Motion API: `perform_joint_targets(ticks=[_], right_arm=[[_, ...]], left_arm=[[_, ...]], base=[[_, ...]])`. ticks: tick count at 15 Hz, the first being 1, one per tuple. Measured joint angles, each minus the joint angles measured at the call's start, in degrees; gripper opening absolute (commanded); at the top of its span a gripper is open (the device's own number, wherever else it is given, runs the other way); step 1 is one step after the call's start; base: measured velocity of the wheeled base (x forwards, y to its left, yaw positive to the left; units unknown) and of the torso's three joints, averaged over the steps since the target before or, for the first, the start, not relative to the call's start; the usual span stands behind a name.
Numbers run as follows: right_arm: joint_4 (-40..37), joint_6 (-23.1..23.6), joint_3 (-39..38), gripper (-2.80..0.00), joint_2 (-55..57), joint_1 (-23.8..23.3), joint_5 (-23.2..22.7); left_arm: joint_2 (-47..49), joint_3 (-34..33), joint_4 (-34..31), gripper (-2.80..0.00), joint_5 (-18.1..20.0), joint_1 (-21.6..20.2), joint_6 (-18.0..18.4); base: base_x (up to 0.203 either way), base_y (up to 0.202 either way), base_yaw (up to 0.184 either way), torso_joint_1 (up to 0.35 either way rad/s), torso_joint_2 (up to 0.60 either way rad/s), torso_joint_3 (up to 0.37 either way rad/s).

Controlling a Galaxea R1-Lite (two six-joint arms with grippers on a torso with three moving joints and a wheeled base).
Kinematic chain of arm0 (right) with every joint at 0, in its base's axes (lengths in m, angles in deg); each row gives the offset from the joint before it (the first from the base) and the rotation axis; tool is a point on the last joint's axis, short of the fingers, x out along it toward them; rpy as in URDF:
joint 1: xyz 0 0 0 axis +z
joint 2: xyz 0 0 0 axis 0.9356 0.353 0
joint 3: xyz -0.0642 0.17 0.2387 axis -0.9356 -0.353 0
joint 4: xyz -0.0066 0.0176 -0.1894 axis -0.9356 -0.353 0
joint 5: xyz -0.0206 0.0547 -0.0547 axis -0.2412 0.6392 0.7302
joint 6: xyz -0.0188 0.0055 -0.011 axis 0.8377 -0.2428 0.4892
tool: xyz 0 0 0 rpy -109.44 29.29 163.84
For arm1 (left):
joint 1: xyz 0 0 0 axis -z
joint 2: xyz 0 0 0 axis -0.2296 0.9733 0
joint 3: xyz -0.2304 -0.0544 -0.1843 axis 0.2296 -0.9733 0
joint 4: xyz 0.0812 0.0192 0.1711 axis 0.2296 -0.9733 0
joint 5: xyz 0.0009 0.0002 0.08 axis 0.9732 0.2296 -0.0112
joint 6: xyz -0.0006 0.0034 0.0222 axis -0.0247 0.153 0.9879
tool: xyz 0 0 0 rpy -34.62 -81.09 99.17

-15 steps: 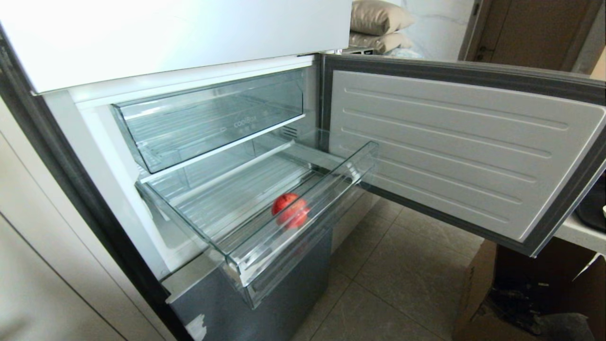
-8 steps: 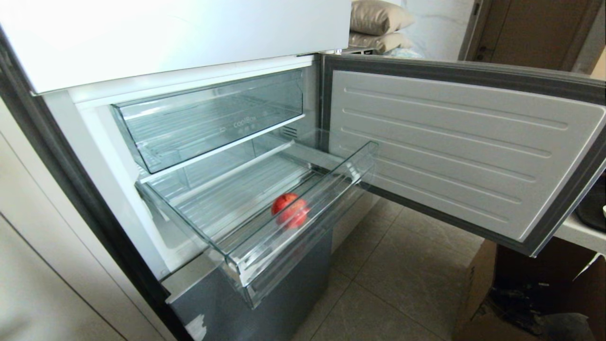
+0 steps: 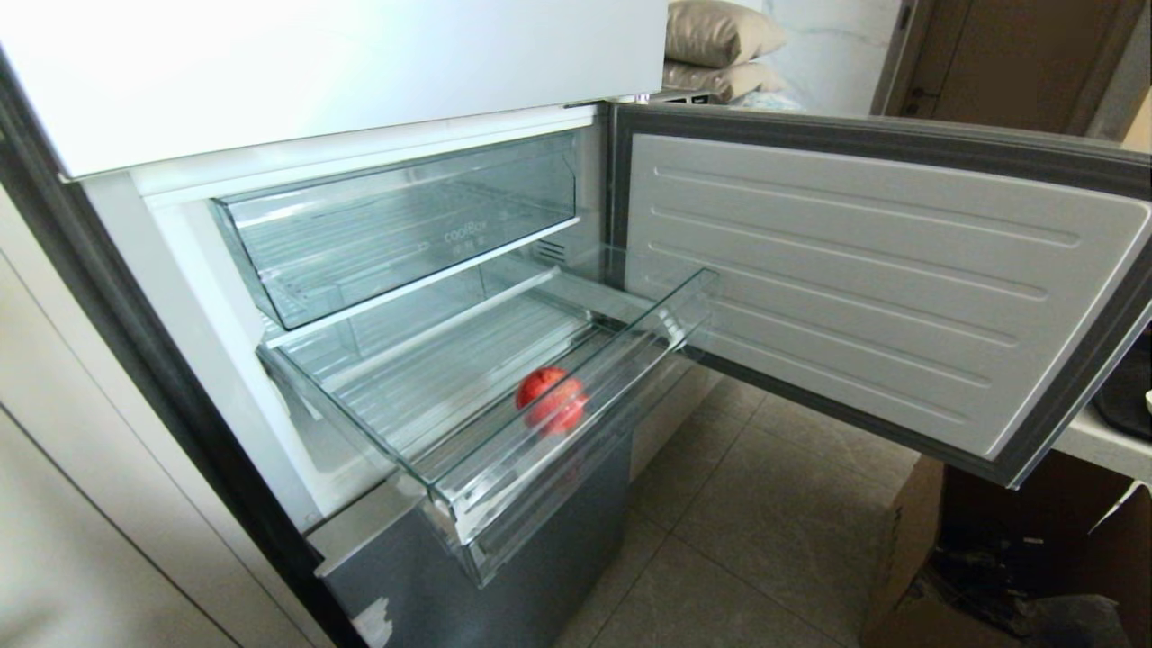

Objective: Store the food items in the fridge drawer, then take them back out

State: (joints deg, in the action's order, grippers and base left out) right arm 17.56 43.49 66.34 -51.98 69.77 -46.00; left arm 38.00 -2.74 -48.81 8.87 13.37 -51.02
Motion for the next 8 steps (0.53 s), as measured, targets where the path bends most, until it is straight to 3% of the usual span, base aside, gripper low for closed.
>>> perform_joint_targets(ticks=[8], right_arm=[[-0.1, 0.0, 0.0, -2.8, -0.8, -0.1, 0.2]], left_arm=[[0.0, 0.0, 0.0, -2.8, 0.0, 0.0, 0.0]], base=[[0.0, -0.001, 0.009, 0.001, 0.0, 0.0]])
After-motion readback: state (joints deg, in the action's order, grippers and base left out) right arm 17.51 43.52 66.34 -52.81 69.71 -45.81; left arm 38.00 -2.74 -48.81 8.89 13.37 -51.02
